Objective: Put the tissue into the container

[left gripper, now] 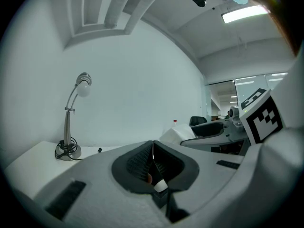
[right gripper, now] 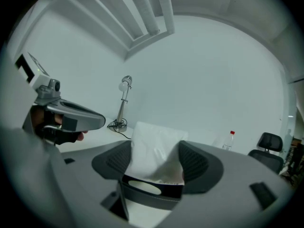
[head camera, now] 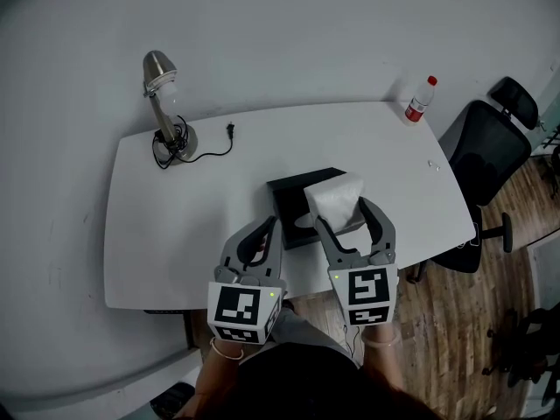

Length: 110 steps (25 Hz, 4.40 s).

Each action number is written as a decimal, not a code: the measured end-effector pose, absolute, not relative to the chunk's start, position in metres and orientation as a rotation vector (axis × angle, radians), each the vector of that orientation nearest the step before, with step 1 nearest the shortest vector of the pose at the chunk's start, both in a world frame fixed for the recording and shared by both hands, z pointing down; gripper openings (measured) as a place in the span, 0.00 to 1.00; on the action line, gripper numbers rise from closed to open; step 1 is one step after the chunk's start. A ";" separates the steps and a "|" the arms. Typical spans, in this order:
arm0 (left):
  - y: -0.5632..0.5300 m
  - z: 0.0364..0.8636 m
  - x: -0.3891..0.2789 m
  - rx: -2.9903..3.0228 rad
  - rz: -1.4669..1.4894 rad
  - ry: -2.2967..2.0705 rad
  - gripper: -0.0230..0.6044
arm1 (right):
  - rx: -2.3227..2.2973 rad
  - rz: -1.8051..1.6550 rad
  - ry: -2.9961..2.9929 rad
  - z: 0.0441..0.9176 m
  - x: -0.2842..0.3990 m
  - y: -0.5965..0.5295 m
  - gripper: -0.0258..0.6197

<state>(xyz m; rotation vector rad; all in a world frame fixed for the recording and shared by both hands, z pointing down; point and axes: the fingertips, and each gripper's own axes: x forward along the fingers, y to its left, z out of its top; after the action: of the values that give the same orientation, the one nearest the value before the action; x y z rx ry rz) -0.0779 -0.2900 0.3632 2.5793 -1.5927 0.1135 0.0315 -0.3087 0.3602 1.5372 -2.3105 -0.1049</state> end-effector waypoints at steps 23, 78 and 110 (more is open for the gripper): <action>-0.326 0.387 -0.065 2.556 0.152 -1.533 0.08 | 1.409 0.085 -2.234 0.420 0.029 -0.343 0.55; -0.361 0.423 -0.063 2.476 0.182 -1.480 0.08 | 1.038 0.451 -1.880 0.511 0.026 -0.363 0.55; -0.344 0.410 -0.083 2.472 0.182 -1.547 0.08 | 1.104 0.437 -1.904 0.497 0.027 -0.366 0.55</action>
<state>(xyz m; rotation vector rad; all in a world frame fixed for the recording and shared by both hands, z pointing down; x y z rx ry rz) -0.0829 -0.3435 0.4101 2.4723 -1.5468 0.1825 0.0273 -0.3656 0.4970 1.1044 -1.9044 0.4373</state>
